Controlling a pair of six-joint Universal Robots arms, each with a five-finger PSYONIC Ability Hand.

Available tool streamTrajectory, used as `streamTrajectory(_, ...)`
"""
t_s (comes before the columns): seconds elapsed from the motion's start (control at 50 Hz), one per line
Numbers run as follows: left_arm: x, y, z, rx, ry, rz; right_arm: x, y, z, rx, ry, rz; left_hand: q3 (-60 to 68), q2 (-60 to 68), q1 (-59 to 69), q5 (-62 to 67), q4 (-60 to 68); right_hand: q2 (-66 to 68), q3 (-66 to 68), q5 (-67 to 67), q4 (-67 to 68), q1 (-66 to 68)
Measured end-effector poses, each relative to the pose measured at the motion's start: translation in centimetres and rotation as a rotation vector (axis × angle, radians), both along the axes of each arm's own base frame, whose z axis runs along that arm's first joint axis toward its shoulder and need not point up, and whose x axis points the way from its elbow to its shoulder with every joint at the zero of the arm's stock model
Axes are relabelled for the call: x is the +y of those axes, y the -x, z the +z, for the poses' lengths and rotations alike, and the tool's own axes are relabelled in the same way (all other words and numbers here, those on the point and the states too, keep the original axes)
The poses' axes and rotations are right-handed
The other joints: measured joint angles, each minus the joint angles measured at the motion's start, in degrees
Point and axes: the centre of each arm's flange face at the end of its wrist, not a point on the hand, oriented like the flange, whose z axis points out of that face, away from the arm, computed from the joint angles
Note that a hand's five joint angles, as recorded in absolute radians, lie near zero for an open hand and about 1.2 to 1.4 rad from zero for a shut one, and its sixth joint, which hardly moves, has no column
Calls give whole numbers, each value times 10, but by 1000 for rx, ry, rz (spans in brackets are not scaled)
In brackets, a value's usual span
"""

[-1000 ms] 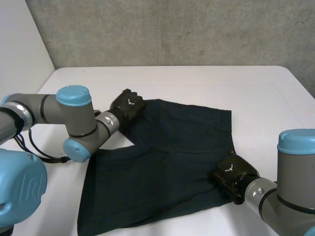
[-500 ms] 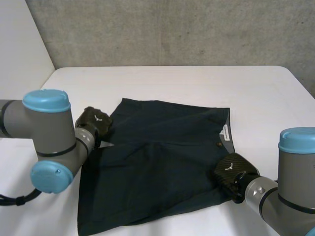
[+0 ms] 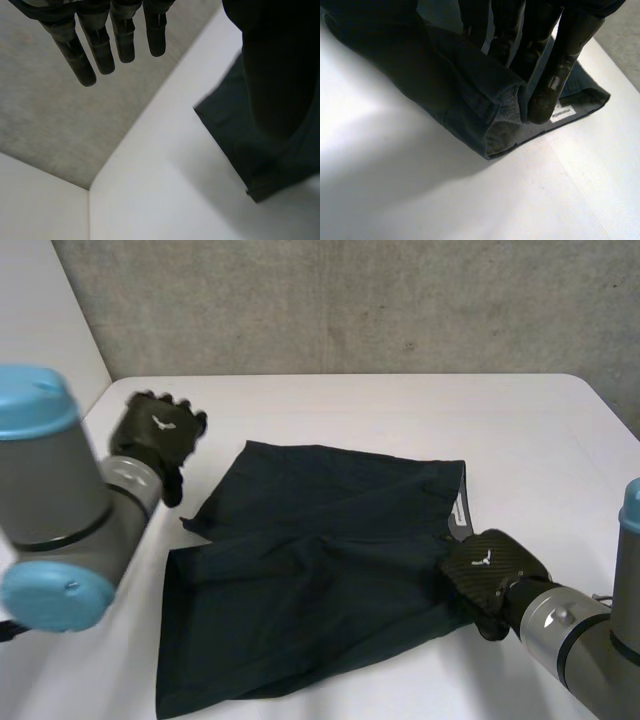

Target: Fold the shorts.

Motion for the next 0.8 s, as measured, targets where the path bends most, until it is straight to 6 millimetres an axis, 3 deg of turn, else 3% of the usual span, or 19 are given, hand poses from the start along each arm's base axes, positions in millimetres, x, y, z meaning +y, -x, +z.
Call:
streamTrajectory(0.04,5,-3,7,25,6,4,-1,0,1,-16,-3,-10,0,0,0,0,0,0,0,0,0,0)
streamTrajectory(0.06,20,-10,16,73,-9,11,-3,-1,4,-53,-9,-32,0,0,0,1,0,0,0,0,0,0)
streamTrajectory(0.12,51,-22,16,113,-95,16,-6,-3,7,-114,-22,-68,0,0,0,1,0,0,0,0,0,0)
streamTrajectory(0.16,56,-23,15,115,-113,15,-7,-3,8,-122,-23,-72,0,0,0,1,0,0,0,0,0,0)
streamTrajectory(0.18,85,-30,5,112,-228,4,-9,-4,9,-161,-28,-94,0,0,0,1,0,0,0,0,2,0)
streamTrajectory(0.2,92,-32,2,109,-259,-1,-10,-5,9,-169,-28,-98,1,1,0,1,0,0,0,0,2,0)
streamTrajectory(0.22,112,-35,-8,97,-354,-17,-12,-5,9,-184,-27,-106,1,3,2,3,3,0,0,0,2,0)
streamTrajectory(0.3,148,-40,-27,75,-537,-37,-15,-6,9,-205,-16,-114,1,9,13,14,8,0,0,0,2,0)
streamTrajectory(0.38,167,-45,-43,61,-636,-37,-16,-7,8,-210,-9,-116,2,15,14,21,16,0,0,0,2,0)
streamTrajectory(0.56,170,-46,-64,54,-647,-34,-14,-6,5,-213,-15,-119,32,34,39,39,35,0,0,0,2,0)
streamTrajectory(0.6,168,-45,-66,57,-637,-33,-14,-6,5,-214,-16,-119,83,86,100,93,88,0,0,0,2,0)
streamTrajectory(0.62,164,-44,-68,62,-621,-32,-14,-6,5,-214,-17,-119,196,210,227,204,203,0,0,0,2,0)
streamTrajectory(0.64,163,-43,-69,65,-613,-31,-14,-6,5,-214,-17,-119,196,210,227,204,203,0,0,0,2,0)
streamTrajectory(0.66,160,-42,-69,70,-600,-29,-14,-6,5,-214,-18,-119,326,337,369,332,333,0,0,0,2,0)
streamTrajectory(0.68,158,-41,-70,75,-584,-27,-13,-6,5,-214,-19,-118,376,386,411,384,383,0,0,0,2,0)
streamTrajectory(0.8,146,-37,-74,84,-508,-16,-11,-4,5,-209,-22,-118,501,509,470,493,513,0,0,0,2,0)
